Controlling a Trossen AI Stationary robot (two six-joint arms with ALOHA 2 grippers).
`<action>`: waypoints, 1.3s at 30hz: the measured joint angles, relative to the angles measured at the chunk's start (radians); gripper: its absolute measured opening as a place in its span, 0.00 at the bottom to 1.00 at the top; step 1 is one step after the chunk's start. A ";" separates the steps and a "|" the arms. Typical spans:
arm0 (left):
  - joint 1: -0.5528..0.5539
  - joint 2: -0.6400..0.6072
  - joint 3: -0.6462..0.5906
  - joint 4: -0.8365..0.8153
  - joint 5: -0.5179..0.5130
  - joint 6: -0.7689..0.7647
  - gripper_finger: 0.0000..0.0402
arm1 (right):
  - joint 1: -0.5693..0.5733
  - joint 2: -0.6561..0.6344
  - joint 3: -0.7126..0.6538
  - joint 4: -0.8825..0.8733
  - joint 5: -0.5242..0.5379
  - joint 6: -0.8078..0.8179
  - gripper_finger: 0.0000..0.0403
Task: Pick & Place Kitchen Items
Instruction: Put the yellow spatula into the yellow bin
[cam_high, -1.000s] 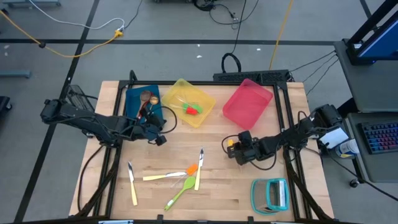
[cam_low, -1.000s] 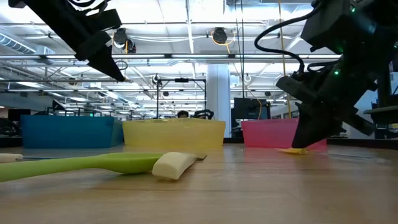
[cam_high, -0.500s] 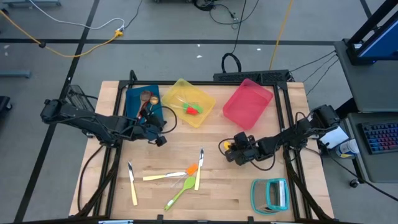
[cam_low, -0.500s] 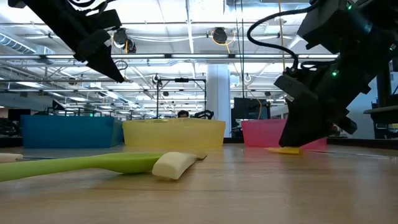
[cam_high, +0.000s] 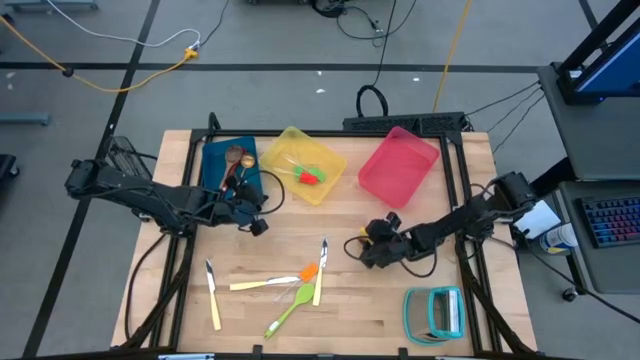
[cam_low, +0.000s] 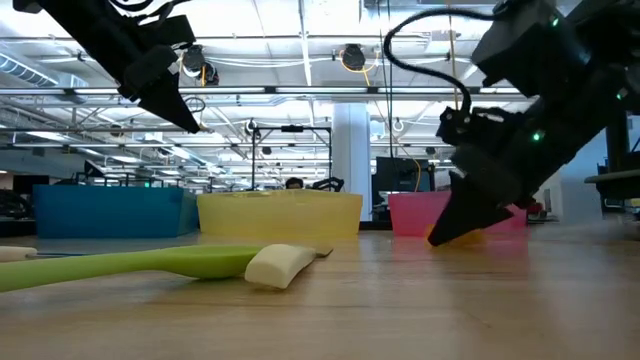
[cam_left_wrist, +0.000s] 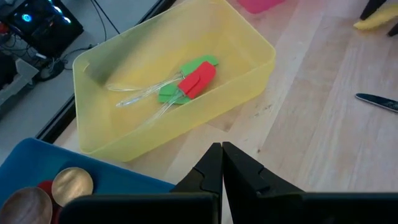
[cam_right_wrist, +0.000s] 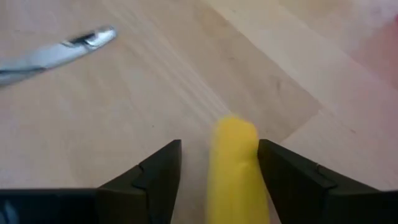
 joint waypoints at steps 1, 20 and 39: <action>0.000 0.000 0.000 0.000 0.000 0.000 0.04 | 0.000 0.012 0.000 0.001 0.011 0.000 0.52; 0.001 0.000 0.000 0.009 -0.005 -0.001 0.04 | -0.008 -0.016 0.002 -0.091 0.001 -0.038 0.46; 0.001 0.000 0.000 0.008 -0.004 0.000 0.04 | -0.017 -0.009 0.002 -0.104 0.015 -0.025 0.01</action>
